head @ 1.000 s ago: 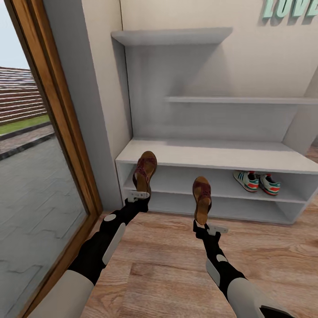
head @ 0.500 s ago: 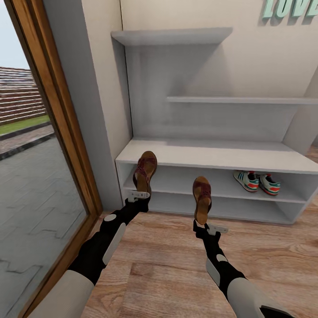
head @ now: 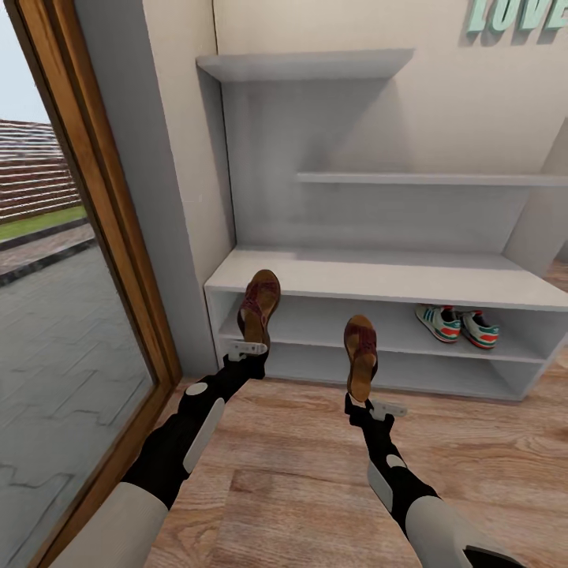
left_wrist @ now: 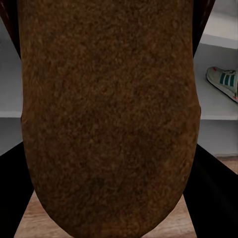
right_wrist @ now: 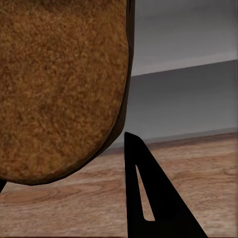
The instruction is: Pick up the two gym shoes and the two sandals from the corridor floor and place them onto the hallstand (shoe rack) in the corridor, making sure they are on the rack and not on the floor. Arrange them so the two gym shoes are next to each other and the two sandals are next to each other.
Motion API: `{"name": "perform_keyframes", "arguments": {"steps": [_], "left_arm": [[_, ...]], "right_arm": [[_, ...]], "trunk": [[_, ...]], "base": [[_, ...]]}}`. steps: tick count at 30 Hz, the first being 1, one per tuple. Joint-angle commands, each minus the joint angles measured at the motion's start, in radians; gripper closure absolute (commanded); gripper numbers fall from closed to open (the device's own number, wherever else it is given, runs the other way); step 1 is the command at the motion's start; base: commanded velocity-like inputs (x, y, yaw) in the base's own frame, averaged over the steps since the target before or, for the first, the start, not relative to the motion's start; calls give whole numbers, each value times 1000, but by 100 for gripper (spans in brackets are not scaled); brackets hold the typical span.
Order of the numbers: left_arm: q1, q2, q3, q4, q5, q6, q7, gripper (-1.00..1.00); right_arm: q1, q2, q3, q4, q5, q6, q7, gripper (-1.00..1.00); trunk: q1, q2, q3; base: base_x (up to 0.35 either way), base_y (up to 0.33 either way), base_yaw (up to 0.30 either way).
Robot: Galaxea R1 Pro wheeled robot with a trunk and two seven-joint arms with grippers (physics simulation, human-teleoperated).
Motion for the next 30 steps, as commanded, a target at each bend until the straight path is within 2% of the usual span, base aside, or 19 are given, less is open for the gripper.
{"name": "perform_keyframes", "arguments": {"steps": [1,7,15,19,30], "left_arm": [[0,0,1,-1,8,6,-1,100],[0,0,1,-1,8,6,-1,100],[0,0,1,-1,7,6,-1,100],[0,0,1,-1,7,6,-1,100],[0,0,2,-1,7,6,-1,100]], "right_arm": [[-1,1,-4,1,3,-3,1,100],[-1,1,-5,4,3,-3,3,100],[-1,1,-5,3,3,-3,3,100],[-1,1,-5,3,3,-3,3,100],[-1,1,-5,2,3,-3,3,100]], "trunk": [[0,0,-1],[0,0,-1],[0,0,-1],[0,0,-1],[0,0,-1]], "base": [[0,-5,0],[0,-1,-33],[0,0,-262],[3,-4,-104],[141,-215,-7]]}}
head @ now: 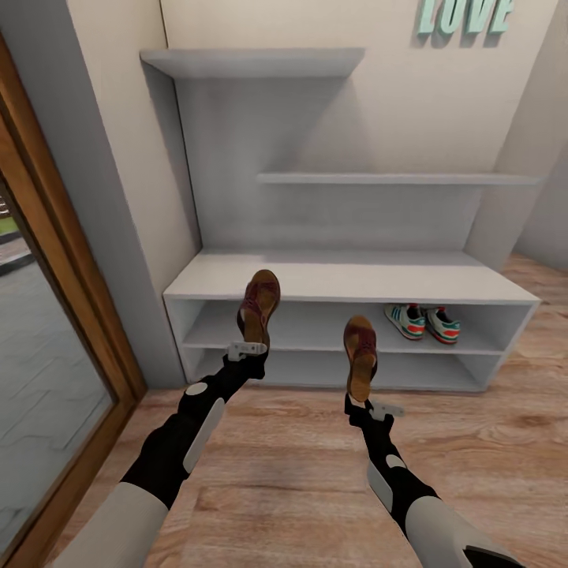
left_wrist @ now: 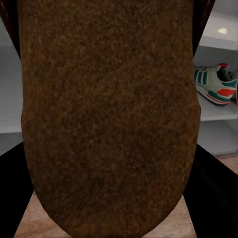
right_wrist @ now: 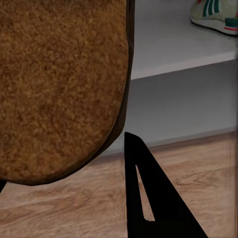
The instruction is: Pick up the two gym shoes and the two sandals from the corridor floor and place them onto the hallstand (shoe rack) in the corridor, making sure they are on the rack and not on the floor. Arrange them so the two gym shoes are next to each other and the two sandals are next to each other.
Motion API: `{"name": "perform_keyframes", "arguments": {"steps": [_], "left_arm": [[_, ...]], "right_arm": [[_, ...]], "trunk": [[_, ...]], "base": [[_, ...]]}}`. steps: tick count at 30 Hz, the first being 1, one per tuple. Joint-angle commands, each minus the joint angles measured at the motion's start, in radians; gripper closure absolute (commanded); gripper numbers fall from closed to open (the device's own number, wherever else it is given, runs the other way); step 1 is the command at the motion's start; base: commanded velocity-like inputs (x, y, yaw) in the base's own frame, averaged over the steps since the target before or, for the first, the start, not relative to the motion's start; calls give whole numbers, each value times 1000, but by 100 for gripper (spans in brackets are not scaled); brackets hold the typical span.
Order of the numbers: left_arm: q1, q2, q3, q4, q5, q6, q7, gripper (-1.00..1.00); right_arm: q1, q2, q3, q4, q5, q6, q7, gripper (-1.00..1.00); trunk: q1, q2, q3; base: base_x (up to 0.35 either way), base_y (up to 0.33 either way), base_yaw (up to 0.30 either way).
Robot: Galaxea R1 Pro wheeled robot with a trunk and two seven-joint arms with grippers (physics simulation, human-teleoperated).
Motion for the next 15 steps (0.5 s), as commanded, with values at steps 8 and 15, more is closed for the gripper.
{"name": "perform_keyframes", "arguments": {"steps": [8,15], "left_arm": [[0,0,1,-1,8,7,-1,100],[0,0,1,-1,8,5,-1,100]], "right_arm": [[-1,1,-4,1,3,-3,1,100],[-1,1,-4,-2,3,-3,1,100]], "trunk": [[0,0,-1],[0,0,-1]], "base": [[51,-277,158],[1,-222,61]]}}
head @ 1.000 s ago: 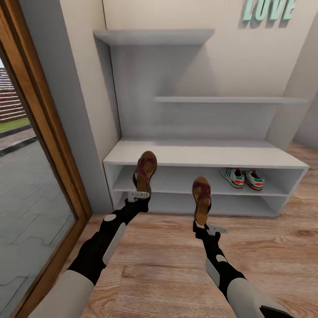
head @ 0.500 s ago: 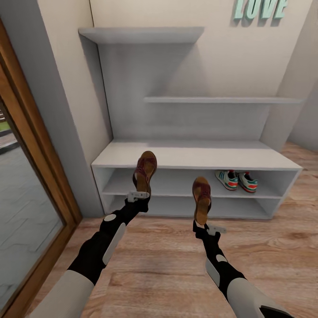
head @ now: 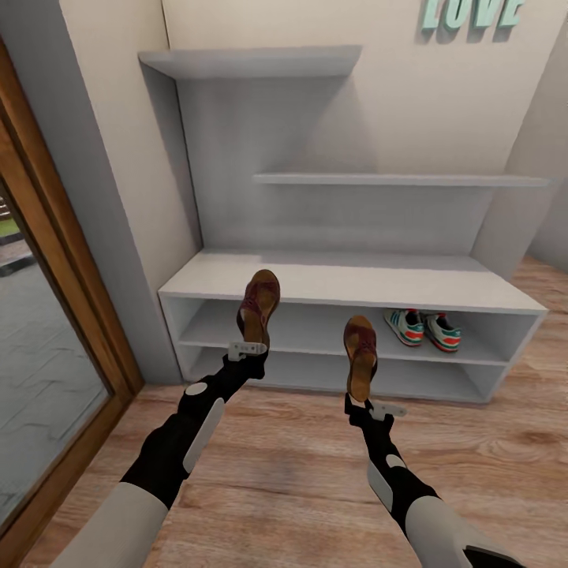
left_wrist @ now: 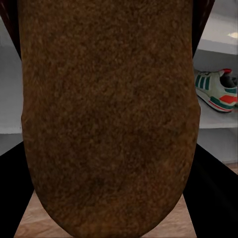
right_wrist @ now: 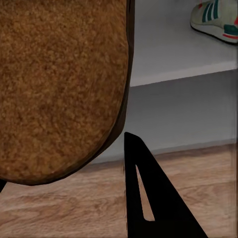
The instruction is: Pick up the two gym shoes and the two sandals from the corridor floor and place them onto the hallstand (shoe rack) in the corridor, making sure they are on the rack and not on the floor. Arrange them so the two gym shoes are next to each other and the two sandals are next to each other.
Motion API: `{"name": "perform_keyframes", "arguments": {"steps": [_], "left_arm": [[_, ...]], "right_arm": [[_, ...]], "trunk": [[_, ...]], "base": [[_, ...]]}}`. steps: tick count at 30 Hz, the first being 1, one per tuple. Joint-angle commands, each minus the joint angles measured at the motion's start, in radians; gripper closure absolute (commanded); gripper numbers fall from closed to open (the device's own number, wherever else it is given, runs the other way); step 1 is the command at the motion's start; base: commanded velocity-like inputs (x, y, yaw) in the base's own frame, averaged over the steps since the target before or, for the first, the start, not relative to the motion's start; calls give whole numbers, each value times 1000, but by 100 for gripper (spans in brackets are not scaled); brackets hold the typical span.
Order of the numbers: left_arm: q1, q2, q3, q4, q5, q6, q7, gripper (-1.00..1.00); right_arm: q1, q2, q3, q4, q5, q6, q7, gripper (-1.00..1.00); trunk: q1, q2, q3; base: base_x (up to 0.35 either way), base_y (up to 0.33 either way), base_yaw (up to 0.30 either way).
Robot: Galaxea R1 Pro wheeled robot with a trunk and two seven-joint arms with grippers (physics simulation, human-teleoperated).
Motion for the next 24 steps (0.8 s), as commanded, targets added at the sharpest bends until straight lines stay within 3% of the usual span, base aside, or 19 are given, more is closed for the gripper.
{"name": "perform_keyframes", "arguments": {"steps": [1,5,7,9,12,13,15,16,17,18,20,21,22,23,24], "left_arm": [[0,0,1,-1,8,6,-1,100],[0,4,2,4,6,6,0,100],[0,19,3,6,6,6,1,100],[0,40,3,7,6,7,1,100],[1,77,2,22,8,7,2,100],[2,91,1,58,8,7,1,100],[2,96,1,94,9,5,0,100],[2,97,1,101,9,5,0,100],[3,98,0,111,9,5,0,100],[3,99,0,126,10,5,0,100],[3,99,-1,146,10,4,0,100],[3,99,-1,150,10,4,0,100],[3,99,-1,166,10,4,0,100],[3,99,-1,192,10,3,0,100],[3,99,-1,207,10,2,-1,100]], "right_arm": [[-1,1,-4,-1,3,-3,1,100],[-1,-1,-7,-9,1,-3,5,100],[-1,-3,-14,-12,-20,-3,6,100],[-1,-9,-39,-13,-74,-3,7,100],[-1,-57,-118,-11,-249,-3,9,100],[-1,-120,-140,-5,-337,1,11,100],[-1,-212,-149,11,-380,5,11,100],[-1,-236,-150,20,-386,6,11,100],[-1,-285,-152,51,-396,7,11,100],[-1,-355,-154,124,-404,8,12,100],[-1,-446,-155,230,-410,9,16,100],[-1,-467,-155,249,-411,9,17,100],[-1,-532,-156,284,-412,10,19,100],[-1,-620,-157,305,-414,13,20,100],[-1,-665,-157,310,-414,15,20,100]], "trunk": [[0,0,-1],[0,0,-1],[0,0,-1],[0,0,-1],[0,0,-1],[0,0,-1],[0,0,-1],[0,0,-1],[0,0,-1],[0,0,-1],[0,0,-1],[0,0,-1],[0,0,-1],[0,0,-1],[0,0,-1]], "base": [[0,-57,7],[0,-21,3],[0,-4,1],[0,-2,0],[0,0,0],[0,0,0],[0,0,0],[0,0,0],[0,0,0],[0,0,0],[0,0,0],[0,0,0],[0,0,0],[0,0,0],[0,0,0]]}}
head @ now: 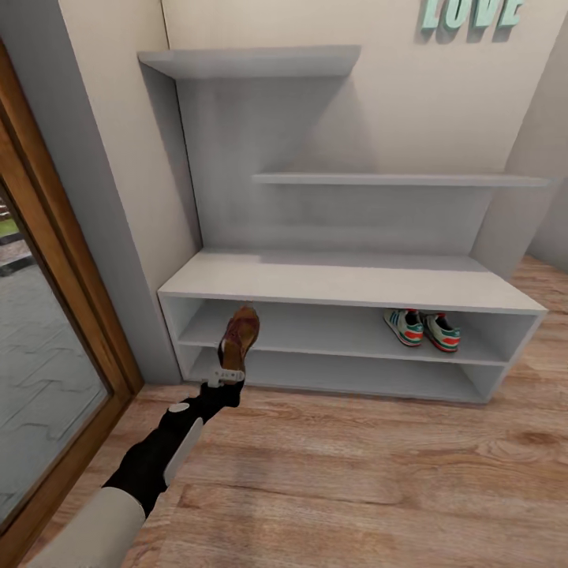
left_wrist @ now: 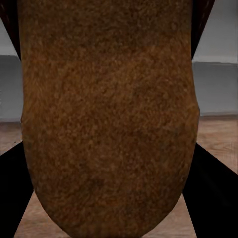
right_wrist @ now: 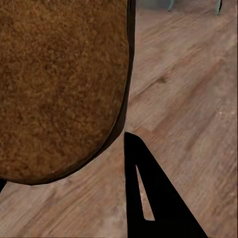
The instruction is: Pick up the two gym shoes and the two sandals from the corridor floor and place them onto the hallstand (shoe rack) in the corridor, making sure they are on the rack and not on the floor. Arrange them so the two gym shoes are next to each other and the two sandals are next to each other.
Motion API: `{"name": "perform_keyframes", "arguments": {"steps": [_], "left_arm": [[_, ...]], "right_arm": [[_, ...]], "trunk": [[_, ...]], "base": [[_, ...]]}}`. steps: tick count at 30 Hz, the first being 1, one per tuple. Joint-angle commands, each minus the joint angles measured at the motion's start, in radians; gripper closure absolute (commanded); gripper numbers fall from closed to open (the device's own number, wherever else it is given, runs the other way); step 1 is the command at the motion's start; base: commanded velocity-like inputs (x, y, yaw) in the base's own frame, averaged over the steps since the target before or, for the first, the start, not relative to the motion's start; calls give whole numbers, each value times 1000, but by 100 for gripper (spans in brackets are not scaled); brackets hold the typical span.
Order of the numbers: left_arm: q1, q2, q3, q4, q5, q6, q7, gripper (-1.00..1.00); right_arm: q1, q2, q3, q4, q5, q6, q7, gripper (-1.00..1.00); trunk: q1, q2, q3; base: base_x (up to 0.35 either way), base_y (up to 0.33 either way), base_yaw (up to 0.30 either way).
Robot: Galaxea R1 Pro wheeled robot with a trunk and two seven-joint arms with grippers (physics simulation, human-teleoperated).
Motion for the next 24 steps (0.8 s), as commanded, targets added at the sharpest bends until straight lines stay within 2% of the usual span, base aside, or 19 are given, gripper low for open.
{"name": "perform_keyframes", "arguments": {"steps": [1,2,3,5,6,7,8,9,12,13,14,15,17,20,24], "left_arm": [[0,1,-2,13,8,4,0,100],[0,1,-2,24,8,4,0,100],[2,1,-2,39,8,4,0,100],[3,1,-2,45,8,4,-1,100],[2,1,-2,47,7,4,-1,100],[2,1,-2,48,7,4,-1,100],[2,1,-2,48,7,4,-1,100],[2,1,-2,48,7,4,-1,100],[3,1,-3,50,7,5,-1,100],[3,1,-3,50,7,5,0,100],[3,1,-3,50,7,5,0,100],[3,1,-4,50,6,5,1,100],[3,0,-4,49,4,7,1,100],[3,-1,-4,49,2,8,2,100],[3,-2,-5,49,2,12,3,100]], "right_arm": [[-1,-32,31,6,12,2,3,100],[-1,-73,30,8,12,12,3,100],[-1,-138,29,10,10,48,4,100],[-1,-187,28,11,-18,96,4,100],[-1,-218,28,11,-70,127,3,100],[-1,-244,28,12,-140,147,3,100],[-1,-255,29,12,-163,151,3,100],[-1,-306,29,12,-239,165,3,100],[-1,-386,28,12,-288,238,3,100],[-1,-421,28,12,-298,343,3,100],[-1,-431,28,12,-300,380,3,100],[-1,-458,28,12,-304,511,4,100],[-1,-468,28,12,-306,595,4,100],[-1,-473,29,13,-308,641,4,100],[-1,-474,29,12,-308,647,5,100]], "trunk": [[0,0,-1],[0,0,-1],[0,0,-1],[0,0,-1],[0,0,-1],[0,0,-1],[0,0,-1],[0,0,-1],[0,0,-1],[0,0,-1],[0,0,-1],[0,0,-1],[0,0,-1],[0,0,-1],[0,0,-1]], "base": [[0,0,0],[0,0,0],[0,0,0],[0,0,0],[0,0,0],[0,0,0],[0,0,0],[0,0,0],[0,0,0],[0,0,0],[0,0,0],[0,0,0],[0,0,0],[0,0,0],[0,0,0]]}}
